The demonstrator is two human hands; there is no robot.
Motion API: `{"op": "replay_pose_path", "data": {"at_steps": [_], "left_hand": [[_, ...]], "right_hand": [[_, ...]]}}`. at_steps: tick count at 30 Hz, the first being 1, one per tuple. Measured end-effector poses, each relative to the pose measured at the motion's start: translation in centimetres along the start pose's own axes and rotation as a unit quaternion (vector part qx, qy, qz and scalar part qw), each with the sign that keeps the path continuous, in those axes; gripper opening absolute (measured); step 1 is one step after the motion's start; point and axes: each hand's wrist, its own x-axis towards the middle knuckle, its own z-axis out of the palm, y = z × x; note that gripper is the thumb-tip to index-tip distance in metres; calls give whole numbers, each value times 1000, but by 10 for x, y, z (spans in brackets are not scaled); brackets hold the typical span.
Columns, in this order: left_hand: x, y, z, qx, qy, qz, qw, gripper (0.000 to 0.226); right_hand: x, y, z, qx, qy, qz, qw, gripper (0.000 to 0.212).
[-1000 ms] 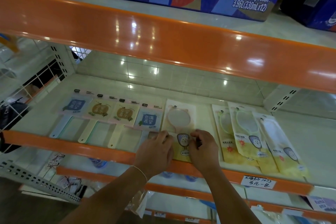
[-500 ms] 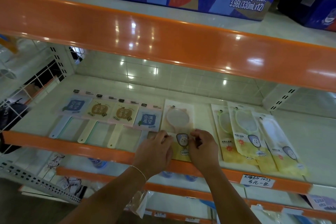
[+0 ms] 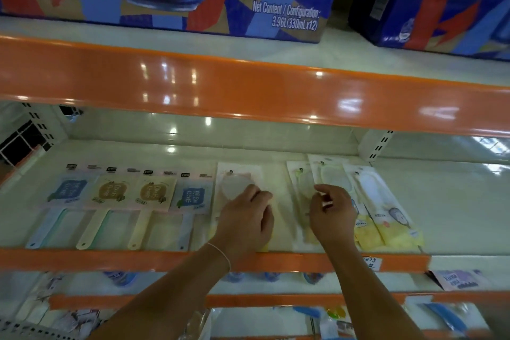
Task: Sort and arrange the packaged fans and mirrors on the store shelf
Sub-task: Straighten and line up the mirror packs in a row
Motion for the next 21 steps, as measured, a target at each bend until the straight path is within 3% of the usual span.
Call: {"op": "replay_pose_path", "data": {"at_steps": [5,11,17,21], "left_hand": [[21,27,30,0,-61,-6,998,33],[38,49,61,6,-152,-2,988,34],[61,73,77,-89,-198,-133,967,20],[74,84,81,-187,-212,-227,932,36]], "right_hand": [[23,42,-30,-131,21,61,989,30],[31,59,-48,-183,-66,152,969,63],[47,56,-56,-206,-134,153,957,88],[62,54,-64,-154,-169,172,958,95]]}}
